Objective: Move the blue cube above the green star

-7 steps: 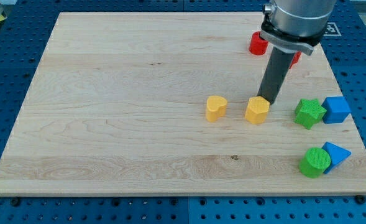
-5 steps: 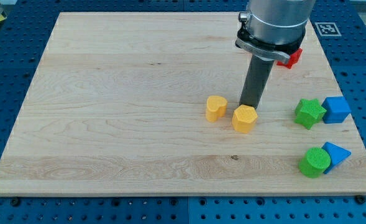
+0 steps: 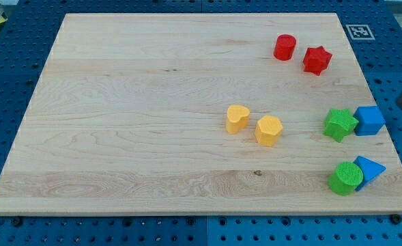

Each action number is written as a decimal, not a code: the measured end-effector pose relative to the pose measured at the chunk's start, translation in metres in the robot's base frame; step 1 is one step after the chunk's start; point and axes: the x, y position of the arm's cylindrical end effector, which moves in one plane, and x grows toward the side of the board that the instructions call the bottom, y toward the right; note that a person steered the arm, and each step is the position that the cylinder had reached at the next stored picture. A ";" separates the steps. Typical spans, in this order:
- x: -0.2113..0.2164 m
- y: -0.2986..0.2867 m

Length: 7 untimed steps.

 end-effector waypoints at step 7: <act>-0.011 -0.065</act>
